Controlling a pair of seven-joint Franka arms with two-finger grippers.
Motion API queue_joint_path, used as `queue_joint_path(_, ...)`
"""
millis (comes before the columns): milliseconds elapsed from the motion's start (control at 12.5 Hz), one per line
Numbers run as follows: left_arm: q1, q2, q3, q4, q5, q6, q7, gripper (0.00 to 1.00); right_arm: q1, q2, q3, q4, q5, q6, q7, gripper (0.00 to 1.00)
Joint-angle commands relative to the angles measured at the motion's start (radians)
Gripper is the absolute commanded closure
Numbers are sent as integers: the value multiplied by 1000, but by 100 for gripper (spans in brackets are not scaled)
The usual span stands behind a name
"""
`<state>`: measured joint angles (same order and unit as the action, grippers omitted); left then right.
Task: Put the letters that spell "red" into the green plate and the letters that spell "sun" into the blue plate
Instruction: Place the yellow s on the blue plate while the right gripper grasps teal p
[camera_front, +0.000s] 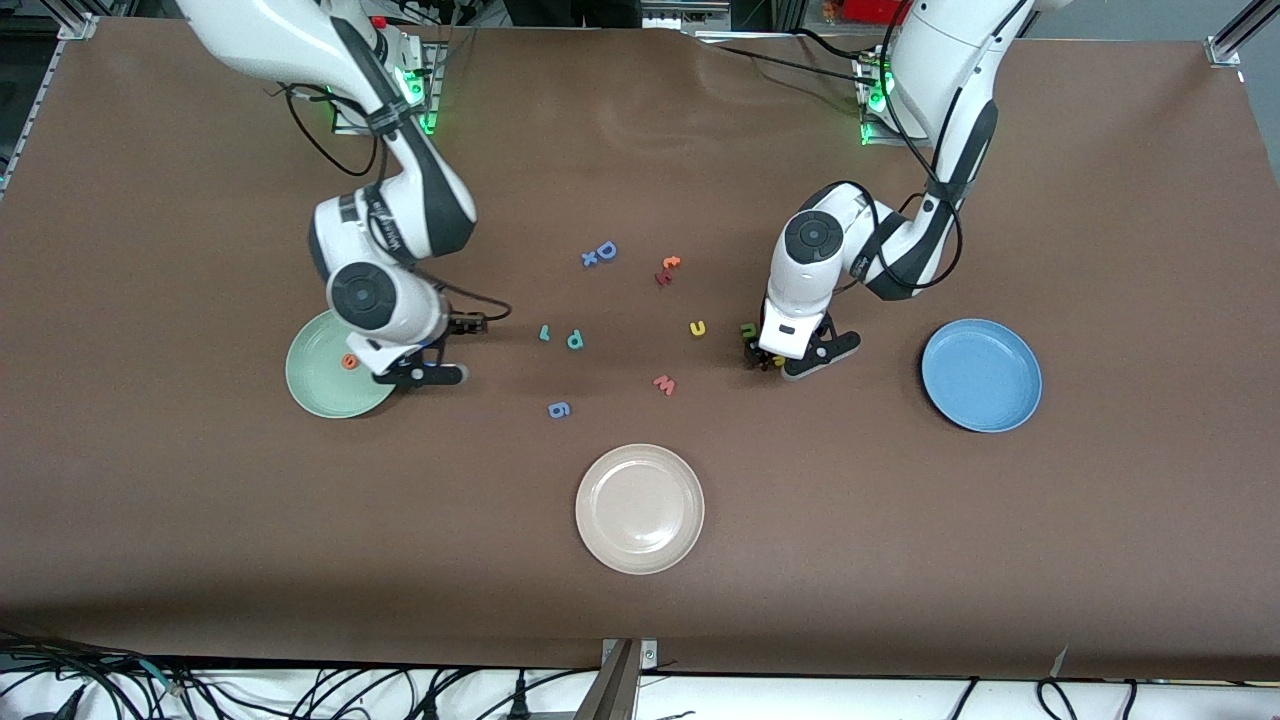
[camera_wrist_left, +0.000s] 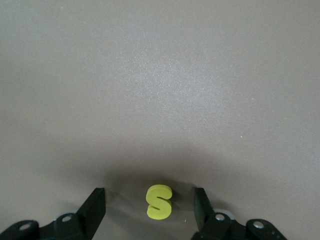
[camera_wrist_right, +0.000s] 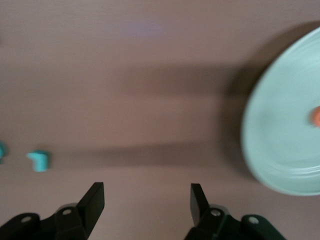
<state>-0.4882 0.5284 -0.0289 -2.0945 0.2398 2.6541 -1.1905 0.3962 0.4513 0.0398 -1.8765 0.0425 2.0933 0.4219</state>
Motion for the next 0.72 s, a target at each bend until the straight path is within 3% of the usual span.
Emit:
queue_joint_path(0, -15, 12, 17, 22, 30, -9, -35, 23, 83, 1, 19, 23, 7, 95, 121, 24)
queue_joint_path(159, -15, 24, 17, 22, 35, -8, -35, 37, 125, 32, 19, 22, -1, 206, 192, 26)
queue_joint_path(239, -15, 24, 17, 22, 38, -8, -34, 53, 151, 58, 19, 23, -3, 267, 193, 32)
queue_joint_path(399, -15, 25, 17, 22, 36, -5, -35, 73, 200, 115, 15, 20, -3, 417, 199, 32)
queue_joint_path(558, -13, 25, 17, 22, 35, -5, -34, 95, 214, 135, 15, 16, -9, 435, 196, 32)
queue_joint_path(638, -10, 22, 17, 22, 38, -5, -25, 100, 219, 148, 14, 17, -28, 441, 198, 32)
